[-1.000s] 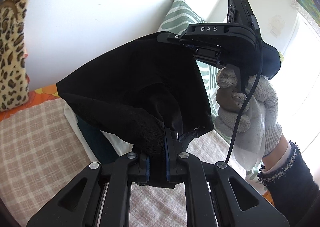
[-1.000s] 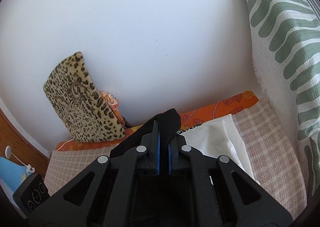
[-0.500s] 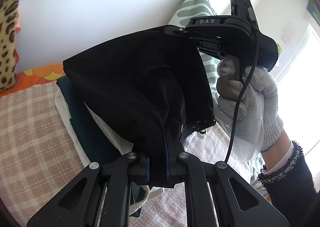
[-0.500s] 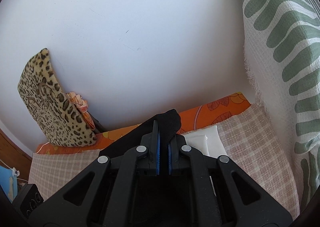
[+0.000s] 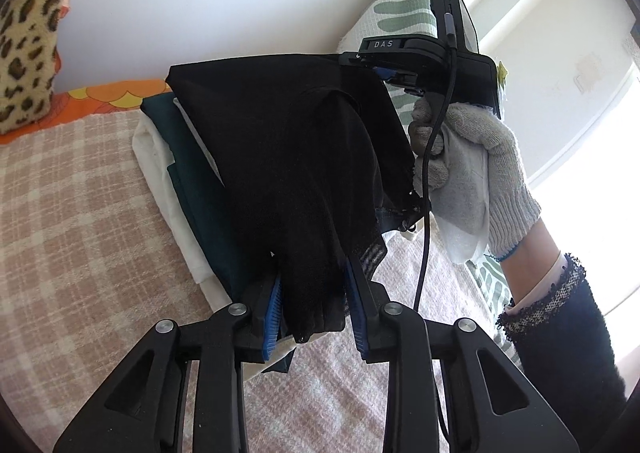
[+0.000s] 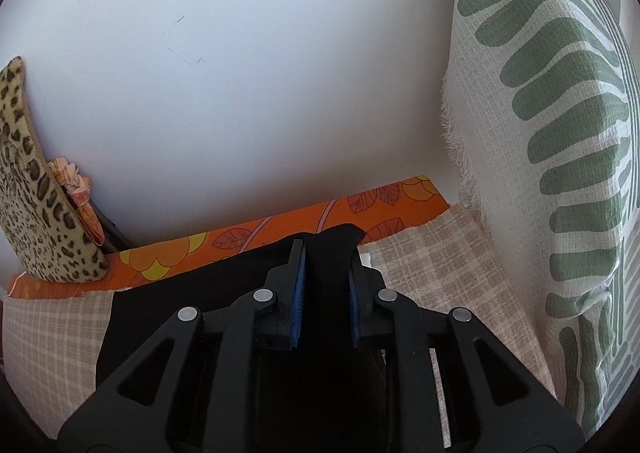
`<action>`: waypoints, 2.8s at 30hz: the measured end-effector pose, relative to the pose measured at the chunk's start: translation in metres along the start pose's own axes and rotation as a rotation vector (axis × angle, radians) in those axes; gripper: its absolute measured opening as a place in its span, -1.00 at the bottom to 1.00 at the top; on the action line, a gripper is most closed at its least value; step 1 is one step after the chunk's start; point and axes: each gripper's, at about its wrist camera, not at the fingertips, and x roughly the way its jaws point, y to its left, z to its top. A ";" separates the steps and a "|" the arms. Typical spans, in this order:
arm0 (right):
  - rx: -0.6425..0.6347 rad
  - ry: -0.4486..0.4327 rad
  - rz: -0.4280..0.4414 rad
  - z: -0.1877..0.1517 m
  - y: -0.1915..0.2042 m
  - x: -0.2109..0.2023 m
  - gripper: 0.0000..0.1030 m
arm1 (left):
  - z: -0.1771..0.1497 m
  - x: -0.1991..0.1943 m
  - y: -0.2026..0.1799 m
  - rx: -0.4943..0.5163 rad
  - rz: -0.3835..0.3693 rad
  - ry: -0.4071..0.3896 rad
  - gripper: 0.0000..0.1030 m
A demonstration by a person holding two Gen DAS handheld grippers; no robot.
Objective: Fold small clothes
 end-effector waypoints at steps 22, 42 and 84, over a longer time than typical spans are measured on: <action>0.240 0.132 0.184 -0.129 -0.097 -0.054 -0.74 | 0.008 -0.031 -0.016 0.072 0.051 -0.099 -0.44; 0.055 0.044 -0.039 -0.132 -0.075 -0.114 -0.17 | -0.011 -0.055 -0.033 0.111 0.141 -0.109 -0.14; -0.030 -0.188 -0.059 -0.256 0.083 -0.302 0.93 | -0.144 -0.237 -0.085 0.291 0.406 -0.336 0.95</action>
